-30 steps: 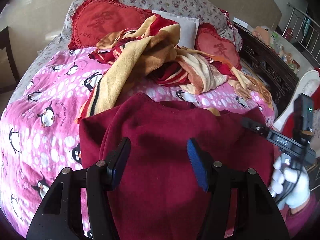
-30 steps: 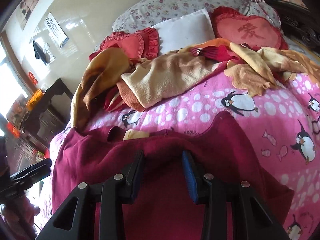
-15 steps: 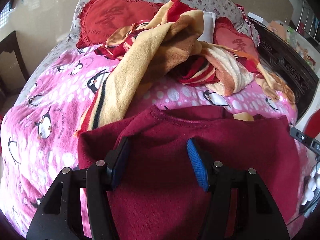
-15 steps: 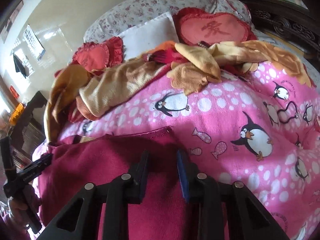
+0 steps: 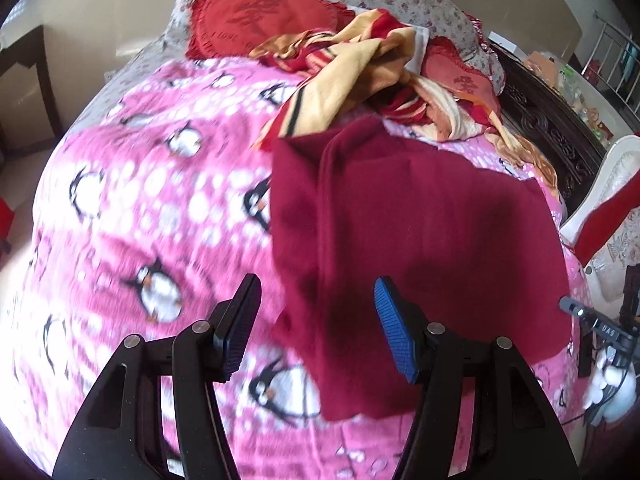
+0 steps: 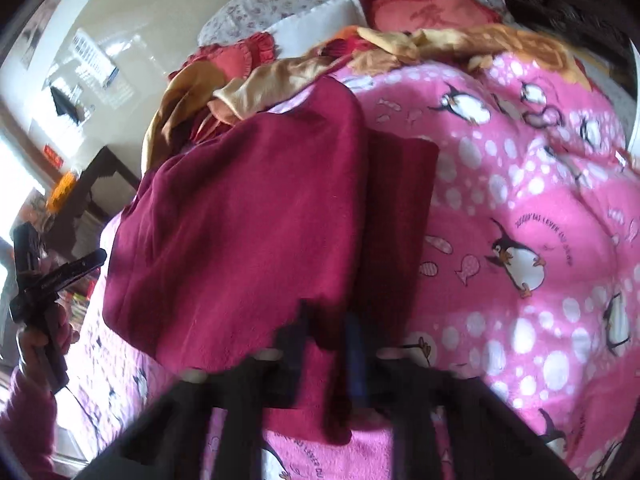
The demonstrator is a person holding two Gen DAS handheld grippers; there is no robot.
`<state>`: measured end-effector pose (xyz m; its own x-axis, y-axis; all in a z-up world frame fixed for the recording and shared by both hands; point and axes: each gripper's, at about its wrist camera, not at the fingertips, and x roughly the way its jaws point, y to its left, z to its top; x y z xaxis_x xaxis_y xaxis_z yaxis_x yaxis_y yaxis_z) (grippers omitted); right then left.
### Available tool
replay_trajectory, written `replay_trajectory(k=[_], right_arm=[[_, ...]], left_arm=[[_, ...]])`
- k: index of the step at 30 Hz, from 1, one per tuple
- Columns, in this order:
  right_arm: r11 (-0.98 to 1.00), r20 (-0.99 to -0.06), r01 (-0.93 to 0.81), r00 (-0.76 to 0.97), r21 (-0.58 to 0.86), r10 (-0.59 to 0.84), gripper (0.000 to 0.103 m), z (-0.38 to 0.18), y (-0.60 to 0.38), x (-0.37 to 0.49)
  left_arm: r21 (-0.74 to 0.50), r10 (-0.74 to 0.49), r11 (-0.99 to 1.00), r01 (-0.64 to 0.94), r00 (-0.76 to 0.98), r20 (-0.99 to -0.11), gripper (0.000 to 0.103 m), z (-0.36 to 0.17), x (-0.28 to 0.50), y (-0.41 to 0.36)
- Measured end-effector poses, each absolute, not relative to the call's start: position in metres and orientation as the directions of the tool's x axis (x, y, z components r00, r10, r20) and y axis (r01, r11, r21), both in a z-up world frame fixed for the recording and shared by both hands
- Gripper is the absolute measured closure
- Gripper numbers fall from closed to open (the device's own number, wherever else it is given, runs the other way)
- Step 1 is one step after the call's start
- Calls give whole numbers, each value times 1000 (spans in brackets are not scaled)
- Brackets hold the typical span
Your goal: Fold small clothes
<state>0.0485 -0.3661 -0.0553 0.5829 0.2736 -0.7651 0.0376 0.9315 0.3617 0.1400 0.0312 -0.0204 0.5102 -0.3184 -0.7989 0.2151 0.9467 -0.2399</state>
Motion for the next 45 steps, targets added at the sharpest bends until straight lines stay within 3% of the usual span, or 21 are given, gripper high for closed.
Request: replay_trajectory(k=[3, 8, 13, 16, 18, 19, 33, 40, 45], right_arm=[[934, -754, 39, 603, 354, 261, 97, -44, -369, 41], [956, -813, 66, 545, 284, 204, 97, -64, -364, 42], [956, -782, 119, 606, 269, 145, 92, -30, -364, 34], [955, -758, 55, 622, 291, 195, 87, -13, -346, 38], [953, -755, 8, 611, 303, 236, 76, -9, -330, 43], [950, -754, -19, 604, 312, 259, 75, -8, -321, 44], [889, -780, -291, 434, 353, 451, 75, -45, -189, 85], [876, -796, -336, 388, 346, 464, 75, -57, -153, 98], [876, -791, -325, 394, 357, 469, 75, -52, -152, 106]], left_arm=[[-246, -325, 944, 220, 487, -811, 44, -28, 124, 36], [-184, -275, 956, 230, 476, -835, 44, -46, 109, 30], [-187, -288, 951, 248, 485, -826, 44, -48, 97, 30], [-205, -309, 945, 255, 485, -818, 44, -45, 91, 33], [-220, -321, 941, 256, 477, -818, 44, -45, 88, 35], [-223, -325, 940, 258, 474, -819, 44, -45, 86, 35], [-181, -291, 944, 275, 443, -848, 44, -62, 75, 45], [-225, -358, 916, 333, 423, -833, 45, -73, 89, 37], [-289, -433, 879, 379, 386, -814, 83, -70, 98, 34]])
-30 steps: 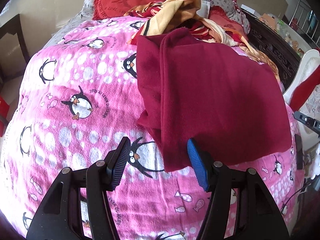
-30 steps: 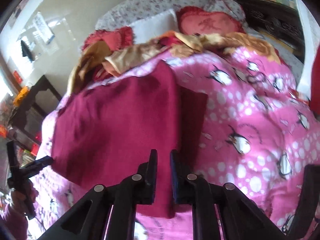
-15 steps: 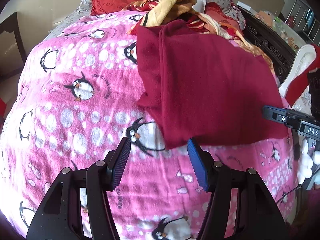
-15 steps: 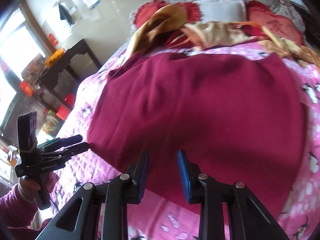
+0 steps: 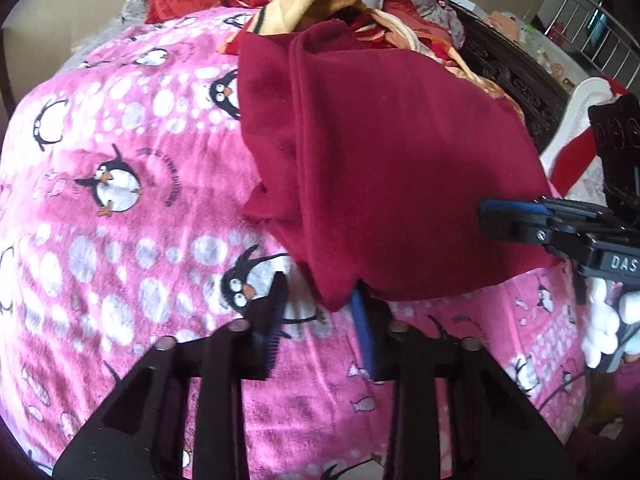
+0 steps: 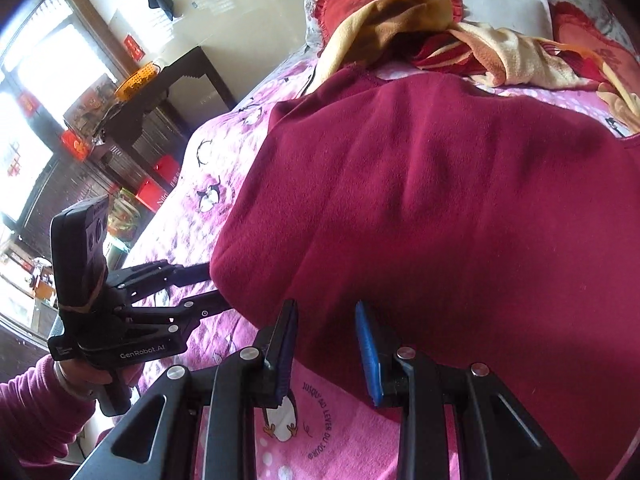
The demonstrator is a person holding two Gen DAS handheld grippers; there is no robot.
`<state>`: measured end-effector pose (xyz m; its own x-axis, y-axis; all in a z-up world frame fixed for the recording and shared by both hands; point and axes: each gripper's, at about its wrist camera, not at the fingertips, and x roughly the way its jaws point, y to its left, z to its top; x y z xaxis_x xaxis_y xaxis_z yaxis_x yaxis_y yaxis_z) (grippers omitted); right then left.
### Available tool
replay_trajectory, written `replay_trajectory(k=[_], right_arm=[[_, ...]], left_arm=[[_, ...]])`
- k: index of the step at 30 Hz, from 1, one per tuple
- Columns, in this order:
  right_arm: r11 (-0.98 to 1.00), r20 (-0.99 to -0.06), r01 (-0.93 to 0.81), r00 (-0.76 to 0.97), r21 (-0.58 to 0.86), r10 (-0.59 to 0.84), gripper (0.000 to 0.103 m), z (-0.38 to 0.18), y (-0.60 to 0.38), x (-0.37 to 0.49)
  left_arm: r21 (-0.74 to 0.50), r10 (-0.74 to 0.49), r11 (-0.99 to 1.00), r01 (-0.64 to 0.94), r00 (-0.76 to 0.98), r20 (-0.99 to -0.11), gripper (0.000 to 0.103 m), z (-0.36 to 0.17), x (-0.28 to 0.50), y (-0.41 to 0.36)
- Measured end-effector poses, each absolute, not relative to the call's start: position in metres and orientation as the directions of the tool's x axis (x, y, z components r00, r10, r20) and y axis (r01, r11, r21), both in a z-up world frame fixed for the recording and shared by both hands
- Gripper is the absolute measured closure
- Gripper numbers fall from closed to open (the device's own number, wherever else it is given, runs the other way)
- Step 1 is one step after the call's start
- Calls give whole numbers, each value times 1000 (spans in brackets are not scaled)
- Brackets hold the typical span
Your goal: Fold small clothes
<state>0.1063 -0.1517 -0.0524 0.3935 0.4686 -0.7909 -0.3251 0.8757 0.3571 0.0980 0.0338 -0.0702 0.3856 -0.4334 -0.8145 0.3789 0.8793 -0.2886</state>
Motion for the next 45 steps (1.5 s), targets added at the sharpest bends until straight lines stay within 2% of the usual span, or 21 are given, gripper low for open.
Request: replay_trajectory(k=[3, 5, 12, 17, 21, 24, 29, 31, 33, 35, 40, 45], right_arm=[[878, -781, -324, 414, 353, 467, 75, -45, -155, 113], [879, -776, -313, 422, 360, 468, 75, -44, -155, 118], [881, -824, -282, 330, 379, 460, 74, -87, -146, 126], [882, -807, -312, 374, 354, 457, 74, -60, -144, 132], [888, -788, -336, 431, 313, 440, 72, -34, -138, 151], [900, -772, -337, 481, 275, 416, 72, -22, -127, 172], [914, -768, -336, 515, 229, 381, 72, -18, -107, 208], [920, -778, -336, 516, 201, 358, 72, -22, -101, 220], [923, -789, -338, 510, 183, 343, 72, -27, -95, 230], [922, -799, -351, 502, 161, 331, 71, -34, -85, 241], [915, -817, -381, 479, 135, 320, 69, -47, -73, 258], [912, -819, -356, 447, 205, 359, 69, -46, -80, 269]], left_arm=[[-227, -410, 876, 426, 407, -816, 92, -63, 95, 27], [-211, -407, 874, 439, 420, -811, 93, -60, 93, 26], [-235, -396, 889, 394, 402, -825, 94, -73, 87, 37], [-257, -394, 900, 353, 402, -826, 94, -59, 83, 43], [-260, -382, 911, 321, 413, -827, 89, -45, 81, 42], [-267, -378, 917, 297, 434, -818, 79, -38, 82, 42], [-331, -420, 905, 267, 434, -797, 79, -28, 87, 47], [-329, -414, 909, 257, 455, -789, 73, -23, 86, 52], [-317, -396, 918, 238, 496, -773, 53, -16, 83, 62], [-335, -399, 917, 216, 529, -749, 45, -11, 83, 71], [-354, -393, 918, 179, 533, -749, 44, -16, 100, 72], [-357, -391, 919, 169, 512, -765, 44, -33, 116, 58]])
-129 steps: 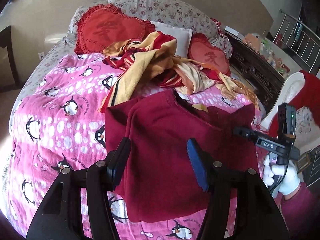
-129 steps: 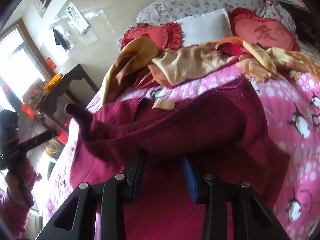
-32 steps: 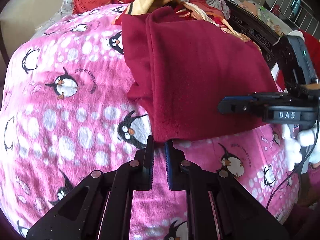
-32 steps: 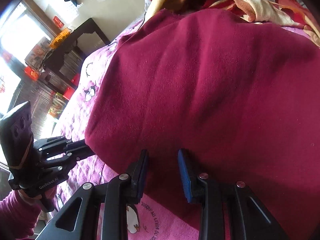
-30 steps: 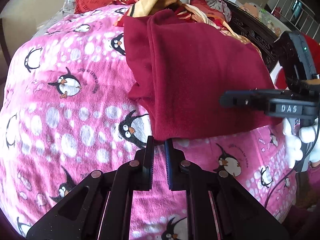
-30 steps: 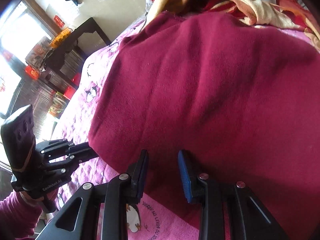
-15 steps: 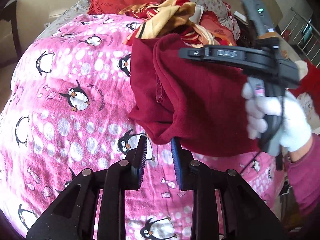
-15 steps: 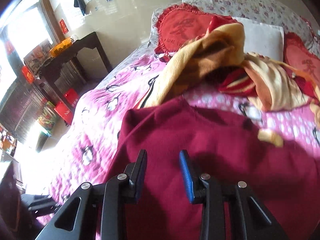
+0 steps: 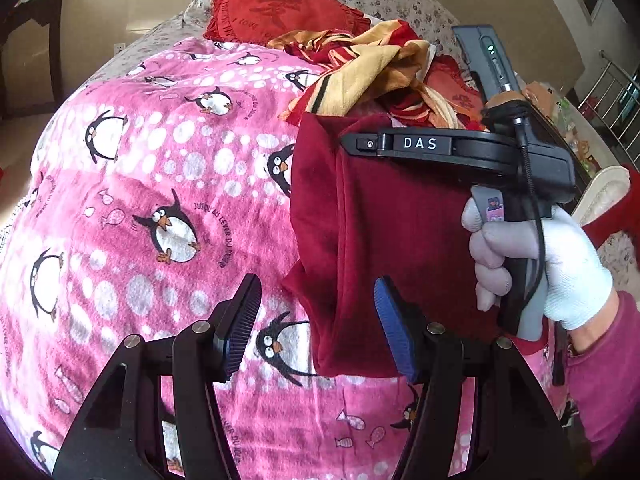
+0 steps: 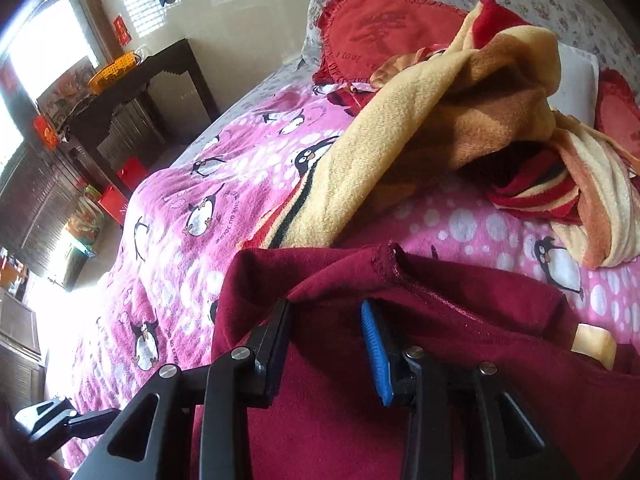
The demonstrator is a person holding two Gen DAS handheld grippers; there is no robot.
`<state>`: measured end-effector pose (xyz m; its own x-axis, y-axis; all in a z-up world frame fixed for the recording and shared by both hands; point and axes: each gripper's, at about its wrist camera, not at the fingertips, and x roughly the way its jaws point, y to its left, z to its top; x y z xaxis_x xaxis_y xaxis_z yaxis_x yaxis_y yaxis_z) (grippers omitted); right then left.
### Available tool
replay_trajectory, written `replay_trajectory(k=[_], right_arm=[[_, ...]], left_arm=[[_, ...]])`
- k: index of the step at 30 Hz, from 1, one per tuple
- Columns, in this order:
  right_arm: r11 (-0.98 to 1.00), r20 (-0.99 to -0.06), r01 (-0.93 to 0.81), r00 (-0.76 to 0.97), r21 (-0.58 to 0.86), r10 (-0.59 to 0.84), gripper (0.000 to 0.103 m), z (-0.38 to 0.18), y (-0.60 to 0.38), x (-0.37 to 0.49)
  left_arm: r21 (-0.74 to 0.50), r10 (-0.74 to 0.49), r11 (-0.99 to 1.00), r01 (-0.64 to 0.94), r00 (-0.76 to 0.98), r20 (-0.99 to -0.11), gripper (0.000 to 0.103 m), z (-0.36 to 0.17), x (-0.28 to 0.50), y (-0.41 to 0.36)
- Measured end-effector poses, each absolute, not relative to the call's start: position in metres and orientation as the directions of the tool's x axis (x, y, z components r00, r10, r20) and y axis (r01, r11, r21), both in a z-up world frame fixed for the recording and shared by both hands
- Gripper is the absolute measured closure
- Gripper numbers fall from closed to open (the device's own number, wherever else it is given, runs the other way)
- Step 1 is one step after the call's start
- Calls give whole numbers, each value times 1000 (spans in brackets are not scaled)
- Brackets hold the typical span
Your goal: Fold small clothes
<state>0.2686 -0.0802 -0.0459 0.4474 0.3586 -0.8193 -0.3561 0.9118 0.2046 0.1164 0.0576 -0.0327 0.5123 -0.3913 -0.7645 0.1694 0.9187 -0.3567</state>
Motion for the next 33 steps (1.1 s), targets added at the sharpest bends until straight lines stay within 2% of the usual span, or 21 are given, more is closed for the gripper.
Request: replay_trajectory(k=[11, 14, 17, 21, 27, 28, 29, 31, 33], right_arm=[[908, -814, -355, 444, 224, 374, 67, -47, -83, 266], [907, -813, -355, 444, 226, 377, 67, -48, -85, 265], [905, -810, -352, 441, 239, 386, 67, -48, -86, 265], [900, -805, -344, 433, 267, 404, 66, -48, -91, 267], [889, -795, -328, 419, 319, 439, 65, -49, -97, 270], [887, -793, -324, 416, 329, 446, 65, -49, -99, 270], [885, -791, -320, 414, 338, 451, 63, -49, -100, 271], [877, -783, -314, 407, 365, 471, 57, -48, -102, 271], [852, -760, -319, 394, 415, 517, 40, -46, -104, 271]], left_arm=[[-346, -371, 926, 149, 518, -771, 44, -55, 141, 42], [-361, -384, 920, 149, 515, -766, 38, -59, 144, 41], [-396, -408, 908, 138, 504, -761, 37, -64, 149, 41], [-446, -442, 887, 120, 503, -743, 30, -72, 154, 42], [-537, -504, 838, 96, 516, -693, 29, -77, 158, 43], [-553, -516, 827, 96, 519, -682, 32, -77, 158, 44], [-576, -535, 812, 98, 521, -666, 45, -77, 158, 44], [-588, -541, 804, 93, 524, -658, 51, -76, 157, 44], [-591, -547, 799, 109, 538, -641, 67, -70, 152, 44]])
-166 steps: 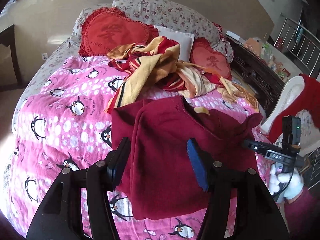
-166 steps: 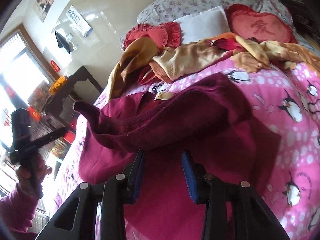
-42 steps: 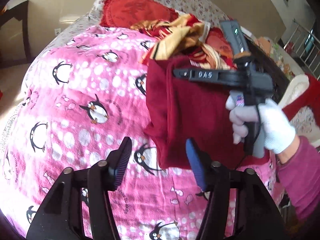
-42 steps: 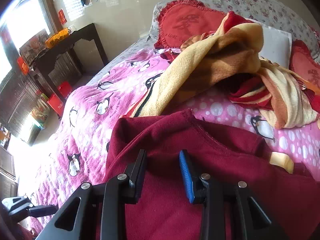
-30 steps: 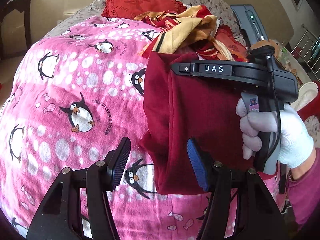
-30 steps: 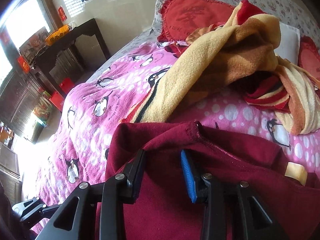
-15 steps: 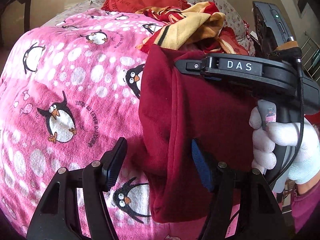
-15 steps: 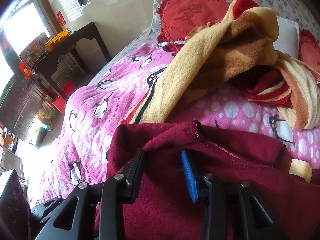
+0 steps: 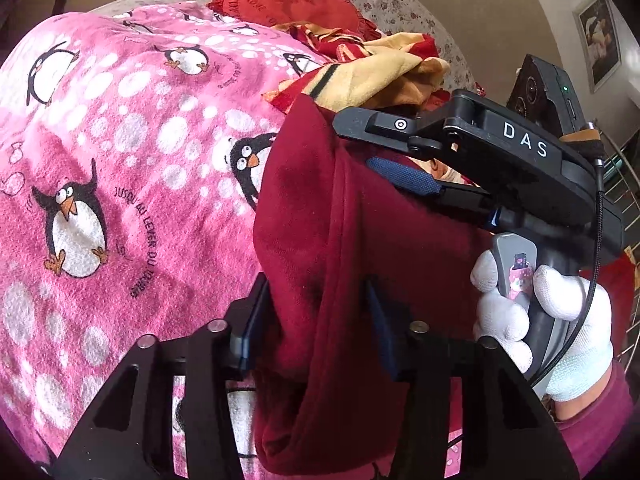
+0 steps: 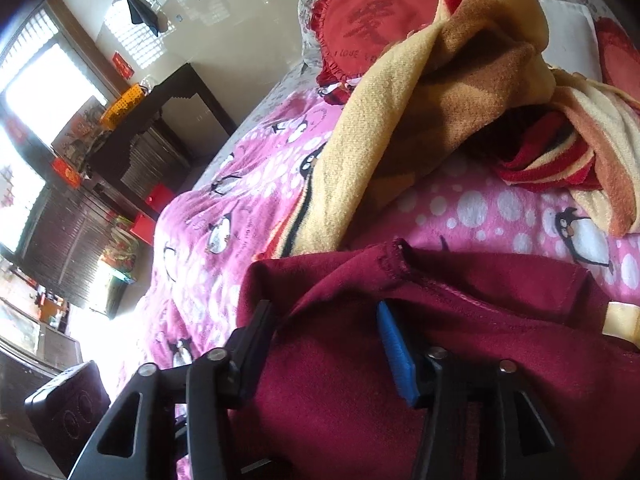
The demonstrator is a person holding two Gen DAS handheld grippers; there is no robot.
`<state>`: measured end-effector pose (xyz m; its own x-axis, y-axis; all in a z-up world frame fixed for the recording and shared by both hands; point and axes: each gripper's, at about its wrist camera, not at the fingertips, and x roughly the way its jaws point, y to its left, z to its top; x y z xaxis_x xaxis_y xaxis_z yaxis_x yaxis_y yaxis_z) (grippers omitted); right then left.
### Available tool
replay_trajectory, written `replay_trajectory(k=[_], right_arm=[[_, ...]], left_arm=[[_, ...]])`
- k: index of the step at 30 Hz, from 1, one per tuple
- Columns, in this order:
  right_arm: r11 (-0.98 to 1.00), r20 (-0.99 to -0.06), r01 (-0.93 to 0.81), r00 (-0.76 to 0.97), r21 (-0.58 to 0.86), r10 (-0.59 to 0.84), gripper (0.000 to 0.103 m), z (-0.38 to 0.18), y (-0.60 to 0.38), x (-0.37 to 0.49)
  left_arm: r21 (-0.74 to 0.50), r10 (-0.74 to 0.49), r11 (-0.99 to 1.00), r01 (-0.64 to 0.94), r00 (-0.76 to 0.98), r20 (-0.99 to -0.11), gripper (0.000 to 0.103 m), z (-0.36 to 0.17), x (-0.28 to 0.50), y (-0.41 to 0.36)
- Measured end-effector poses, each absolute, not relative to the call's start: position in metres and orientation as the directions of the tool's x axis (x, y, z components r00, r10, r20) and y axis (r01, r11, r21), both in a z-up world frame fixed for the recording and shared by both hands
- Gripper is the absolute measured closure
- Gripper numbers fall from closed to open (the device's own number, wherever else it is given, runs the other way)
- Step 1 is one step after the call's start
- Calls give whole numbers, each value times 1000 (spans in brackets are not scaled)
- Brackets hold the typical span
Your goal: Fold small clothes
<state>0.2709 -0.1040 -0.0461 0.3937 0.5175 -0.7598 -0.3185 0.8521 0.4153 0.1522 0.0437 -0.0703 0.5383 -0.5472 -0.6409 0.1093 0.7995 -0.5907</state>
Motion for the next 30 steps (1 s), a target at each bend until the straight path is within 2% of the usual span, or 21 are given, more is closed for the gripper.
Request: replay_trajectory(k=[3, 7, 11, 17, 21, 25, 27, 28, 30], right_arm=[[844, -764, -331, 372, 422, 527, 38, -38, -100, 267], [824, -754, -299, 339, 480, 562, 37, -24, -102, 265], [832, -783, -284, 291, 477, 549, 37, -20, -94, 267], [878, -870, -355, 256, 321, 422, 34, -19, -63, 271], [883, -912, -411, 229, 227, 341, 26, -24, -45, 276], [882, -946, -464, 243, 81, 214, 27, -36, -26, 273], [889, -941, -456, 282, 43, 190, 45, -36, -30, 269], [888, -933, -459, 302, 36, 195, 50, -35, -34, 265], [882, -922, -469, 320, 44, 216, 71, -28, -39, 263]], left_arm=[[-559, -533, 816, 148, 568, -628, 71, -57, 142, 41], [-510, -517, 836, 200, 596, -614, 71, -42, 131, 29], [-459, -512, 850, 258, 612, -603, 71, -28, 122, 15], [-435, -524, 848, 303, 606, -599, 71, -22, 117, 6], [-419, -523, 850, 318, 600, -605, 71, -20, 116, -2], [-393, -513, 858, 331, 599, -615, 71, -18, 114, -9], [-381, -502, 864, 328, 594, -628, 71, -19, 113, -8], [-378, -496, 868, 321, 589, -638, 71, -20, 113, -6], [-385, -493, 870, 309, 582, -647, 71, -23, 108, 0]])
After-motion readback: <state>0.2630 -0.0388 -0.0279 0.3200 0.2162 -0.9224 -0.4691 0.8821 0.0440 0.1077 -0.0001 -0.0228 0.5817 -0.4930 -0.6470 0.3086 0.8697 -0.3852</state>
